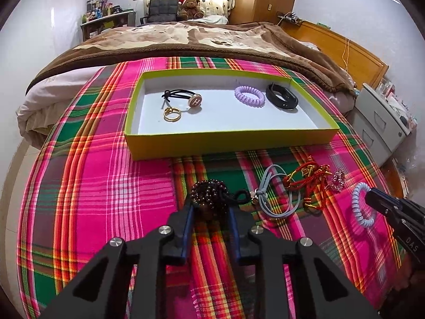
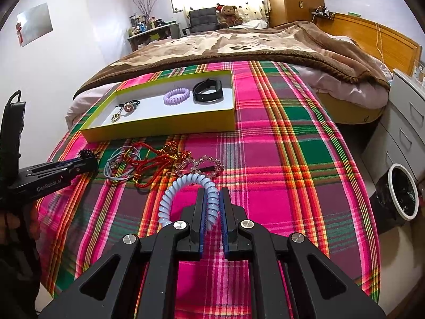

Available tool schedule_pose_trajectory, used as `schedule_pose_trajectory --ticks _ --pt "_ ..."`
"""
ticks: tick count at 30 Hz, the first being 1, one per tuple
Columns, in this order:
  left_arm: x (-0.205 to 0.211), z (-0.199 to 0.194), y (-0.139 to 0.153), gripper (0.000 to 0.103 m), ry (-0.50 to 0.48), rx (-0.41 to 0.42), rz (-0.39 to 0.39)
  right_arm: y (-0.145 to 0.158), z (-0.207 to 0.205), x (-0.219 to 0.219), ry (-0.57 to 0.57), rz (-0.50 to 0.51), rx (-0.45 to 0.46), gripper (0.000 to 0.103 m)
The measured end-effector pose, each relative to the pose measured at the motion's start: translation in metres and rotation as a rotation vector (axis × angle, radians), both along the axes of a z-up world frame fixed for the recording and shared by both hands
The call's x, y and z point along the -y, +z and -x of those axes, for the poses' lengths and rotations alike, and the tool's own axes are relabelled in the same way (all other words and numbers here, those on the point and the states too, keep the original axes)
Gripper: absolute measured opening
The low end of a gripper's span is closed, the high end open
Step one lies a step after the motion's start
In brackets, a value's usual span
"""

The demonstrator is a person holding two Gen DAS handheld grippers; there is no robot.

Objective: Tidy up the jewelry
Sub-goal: 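Grasp the dark beaded bracelet with the left gripper while the right holds the blue coil, then carry the beaded bracelet and blue coil into the white box and open both grippers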

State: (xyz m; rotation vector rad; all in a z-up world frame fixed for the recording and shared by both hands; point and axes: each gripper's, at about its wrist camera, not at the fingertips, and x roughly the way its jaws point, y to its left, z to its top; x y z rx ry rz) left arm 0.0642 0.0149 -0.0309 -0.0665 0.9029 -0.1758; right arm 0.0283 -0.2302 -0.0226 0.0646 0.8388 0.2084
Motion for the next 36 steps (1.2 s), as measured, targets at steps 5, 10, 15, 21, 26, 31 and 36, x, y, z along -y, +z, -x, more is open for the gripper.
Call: schedule_pose_trajectory --ticks 5,10,15,21,26,31,36 --pt "-0.001 0.003 0.008 0.024 -0.003 0.02 0.0 0.005 -0.001 -0.002 0.003 -0.001 0.009 0.01" --pt "-0.003 0.0 0.022 0.024 -0.002 0.047 0.013 0.016 -0.007 -0.004 0.007 -0.012 0.029 0.009" --pt "-0.005 -0.008 0.033 0.024 -0.005 0.065 0.028 0.024 -0.014 -0.008 0.017 -0.02 0.039 0.01" --pt "-0.003 -0.021 0.045 0.024 -0.018 0.086 0.043 0.03 -0.029 -0.013 0.027 -0.011 0.042 0.01" --pt "0.0 -0.038 0.051 0.024 -0.028 0.089 0.056 0.037 -0.046 -0.017 0.032 -0.007 0.049 0.009" --pt "0.005 -0.06 0.056 0.024 -0.044 0.089 0.077 0.039 -0.07 -0.021 0.04 0.007 0.042 0.009" --pt "0.009 -0.083 0.056 0.024 -0.063 0.079 0.084 0.037 -0.094 -0.024 0.041 0.013 0.025 0.009"
